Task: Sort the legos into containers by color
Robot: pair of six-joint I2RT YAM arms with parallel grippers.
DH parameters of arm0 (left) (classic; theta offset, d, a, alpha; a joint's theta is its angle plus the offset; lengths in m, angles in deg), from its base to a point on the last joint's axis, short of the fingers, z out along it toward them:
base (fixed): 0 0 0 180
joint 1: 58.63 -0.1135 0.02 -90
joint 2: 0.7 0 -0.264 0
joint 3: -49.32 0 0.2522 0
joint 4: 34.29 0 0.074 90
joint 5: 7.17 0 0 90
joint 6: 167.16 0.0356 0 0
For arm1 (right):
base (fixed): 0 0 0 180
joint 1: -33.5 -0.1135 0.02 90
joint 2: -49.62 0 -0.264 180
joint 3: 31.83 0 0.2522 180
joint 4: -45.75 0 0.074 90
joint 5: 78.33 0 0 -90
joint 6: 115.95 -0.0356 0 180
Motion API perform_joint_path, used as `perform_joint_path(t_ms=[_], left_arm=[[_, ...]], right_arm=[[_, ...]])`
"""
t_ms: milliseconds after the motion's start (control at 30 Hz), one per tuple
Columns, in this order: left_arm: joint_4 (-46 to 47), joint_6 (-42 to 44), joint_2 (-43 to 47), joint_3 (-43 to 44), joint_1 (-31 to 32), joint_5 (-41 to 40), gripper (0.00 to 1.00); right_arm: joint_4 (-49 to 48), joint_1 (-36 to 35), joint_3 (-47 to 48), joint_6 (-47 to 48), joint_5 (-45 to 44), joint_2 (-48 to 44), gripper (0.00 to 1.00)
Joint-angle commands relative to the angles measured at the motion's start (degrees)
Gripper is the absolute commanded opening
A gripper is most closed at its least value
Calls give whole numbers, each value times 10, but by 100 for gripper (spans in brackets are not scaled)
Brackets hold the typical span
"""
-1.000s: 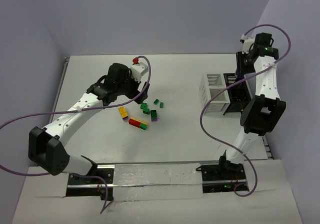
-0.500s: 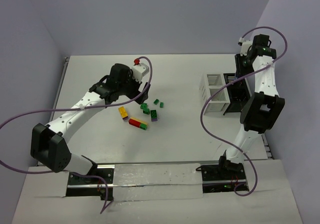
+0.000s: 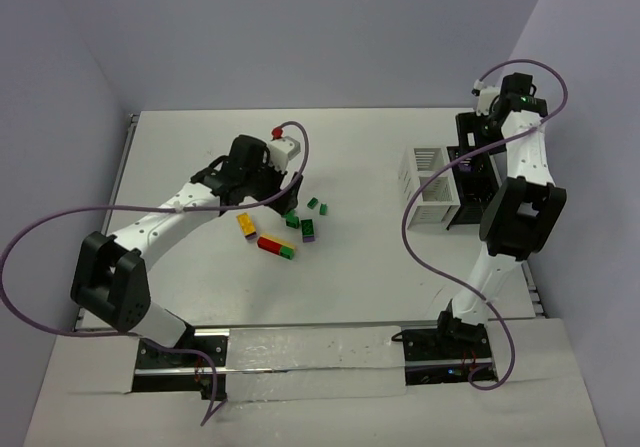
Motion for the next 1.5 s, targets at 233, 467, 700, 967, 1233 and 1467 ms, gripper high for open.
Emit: perform_joint_path(t_ms=[233, 467, 700, 967, 1233, 1467], left_arm=[[44, 48, -50, -1, 60, 36, 85], [34, 209, -48, -17, 60, 135, 93], [-22, 348, -105, 25, 60, 227, 92], [-24, 387, -162, 48, 60, 224, 89], [-23, 390, -197, 62, 59, 189, 83], [-14, 388, -199, 57, 59, 170, 64]], right_arm=[[40, -29, -13, -37, 124, -164, 100], [73, -46, -58, -32, 208, -211, 100], [69, -73, -106, -35, 222, -247, 100], [79, -76, -116, -34, 237, -257, 100], [73, -89, -130, -38, 235, -270, 100], [62, -105, -140, -52, 231, -277, 100]])
